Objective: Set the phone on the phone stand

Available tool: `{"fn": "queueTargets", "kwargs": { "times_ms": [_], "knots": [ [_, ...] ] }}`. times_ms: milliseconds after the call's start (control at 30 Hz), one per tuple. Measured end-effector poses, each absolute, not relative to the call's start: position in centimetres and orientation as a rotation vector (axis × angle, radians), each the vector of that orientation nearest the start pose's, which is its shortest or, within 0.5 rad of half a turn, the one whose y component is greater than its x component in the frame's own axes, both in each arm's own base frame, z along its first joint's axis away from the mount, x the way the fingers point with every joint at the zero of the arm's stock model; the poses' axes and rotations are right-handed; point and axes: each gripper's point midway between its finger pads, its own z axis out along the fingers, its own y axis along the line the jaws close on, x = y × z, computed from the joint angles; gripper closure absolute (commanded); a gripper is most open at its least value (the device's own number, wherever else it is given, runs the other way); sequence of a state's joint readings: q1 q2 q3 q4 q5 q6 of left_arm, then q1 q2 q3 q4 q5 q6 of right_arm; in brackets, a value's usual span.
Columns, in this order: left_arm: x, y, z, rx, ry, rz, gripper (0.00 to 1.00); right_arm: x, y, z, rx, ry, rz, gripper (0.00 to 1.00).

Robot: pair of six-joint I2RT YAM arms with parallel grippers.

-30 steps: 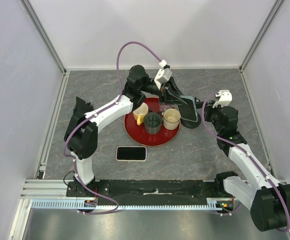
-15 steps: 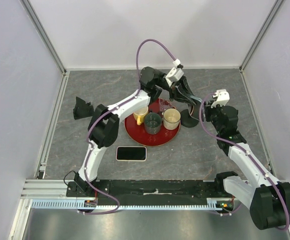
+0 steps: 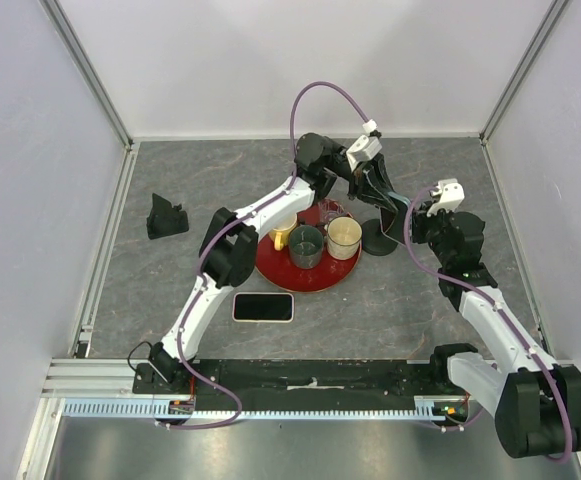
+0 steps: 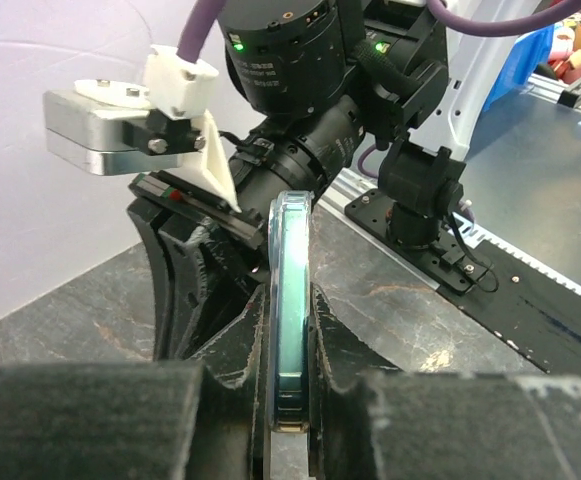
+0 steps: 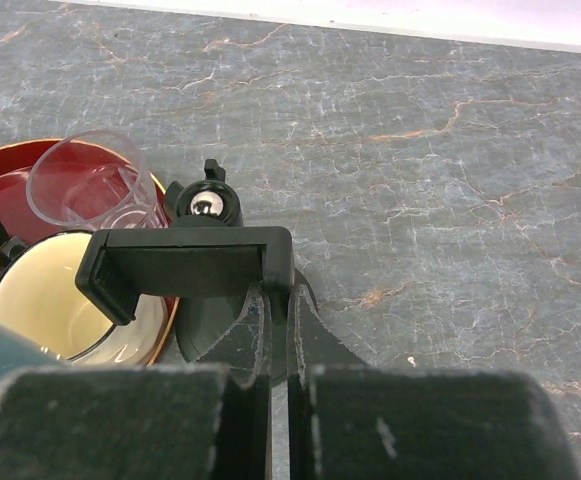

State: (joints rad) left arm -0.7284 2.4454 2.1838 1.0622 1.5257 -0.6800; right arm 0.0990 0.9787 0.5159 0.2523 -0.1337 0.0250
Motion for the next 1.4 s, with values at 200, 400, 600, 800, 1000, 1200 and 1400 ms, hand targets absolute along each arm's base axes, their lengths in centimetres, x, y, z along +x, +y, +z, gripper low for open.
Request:
{"fn": "queueTargets", "kwargs": {
  "times_ms": [200,400,600,800,1000,1200,1400],
  "knots": [
    [29.0,-49.0,29.1,1.698,0.666,-1.637,0.98,34.6,6.2,18.3,-0.180,1.771,0.234,1.00],
    [29.0,-49.4,28.9,1.678,0.663,-1.637,0.98,32.8,6.1,18.5,-0.159,1.771,0.251,1.00],
    [26.6,-50.1,29.1,1.718,0.631,-1.670,0.98,31.4,5.9,18.5,-0.139,1.796,0.259,1.00],
    [25.3,-49.9,28.9,1.755,0.588,-1.660,0.98,30.9,6.4,18.3,-0.156,1.809,0.284,1.00],
    [25.2,-49.9,29.1,1.756,0.589,-1.663,0.98,31.2,7.0,18.3,-0.193,1.799,0.309,1.00],
    [25.6,-50.5,29.1,1.755,0.656,-1.711,0.98,30.8,7.2,18.5,-0.203,1.791,0.316,1.00],
    [25.0,-50.9,28.7,1.761,0.695,-1.754,0.98,29.6,7.5,18.6,-0.203,1.796,0.332,1.00]
  ]
}}
